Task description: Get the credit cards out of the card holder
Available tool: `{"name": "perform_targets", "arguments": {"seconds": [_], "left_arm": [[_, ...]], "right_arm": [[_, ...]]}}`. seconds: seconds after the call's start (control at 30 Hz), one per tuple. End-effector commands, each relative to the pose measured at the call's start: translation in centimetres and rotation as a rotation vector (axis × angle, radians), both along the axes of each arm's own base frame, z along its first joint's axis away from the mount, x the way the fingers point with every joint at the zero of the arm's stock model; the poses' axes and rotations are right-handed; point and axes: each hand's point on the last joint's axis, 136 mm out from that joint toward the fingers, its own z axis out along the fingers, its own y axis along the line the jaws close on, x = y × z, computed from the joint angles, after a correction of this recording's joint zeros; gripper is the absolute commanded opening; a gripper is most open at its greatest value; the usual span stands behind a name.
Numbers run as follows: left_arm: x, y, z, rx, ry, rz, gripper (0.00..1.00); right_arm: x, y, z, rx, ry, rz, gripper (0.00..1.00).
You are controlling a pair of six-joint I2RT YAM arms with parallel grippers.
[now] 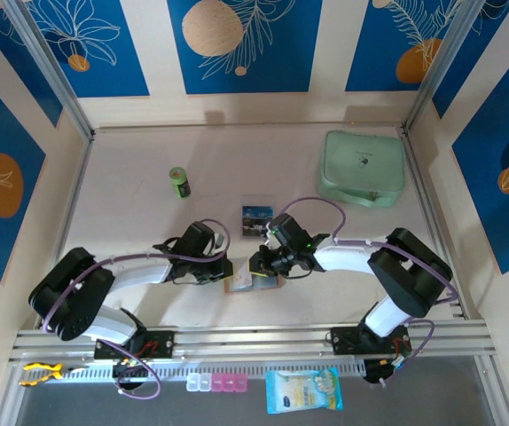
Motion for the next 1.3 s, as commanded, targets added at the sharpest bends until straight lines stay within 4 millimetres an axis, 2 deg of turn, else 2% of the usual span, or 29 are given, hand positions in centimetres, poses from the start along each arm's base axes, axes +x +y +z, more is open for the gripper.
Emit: {"name": "perform_targets", "arguments": {"seconds": [0.0, 0.9, 1.07, 1.27], "left_arm": [[-0.3, 0.5, -0.7, 0.031, 0.038, -0.002, 0.03], [-0.4, 0.6, -0.8, 0.031, 0.04, -0.003, 0.02], [-0.5, 0.6, -0.8, 0.032, 0.042, -0.005, 0.03], [-0.6, 0.9, -0.9, 0.046, 0.037, -0.008, 0.03]], "right_arm": [[0.0, 0.1, 1.1, 0.037, -0.011, -0.003, 0.13], [0.0, 0.5, 0.1, 0.038, 0.017, 0.013, 0.12], [-0.1, 0.5, 0.0, 0.039, 0.019, 0.016, 0.1], [-0.5, 0.6, 0.3, 0.044, 0.021, 0.024, 0.02]]}}
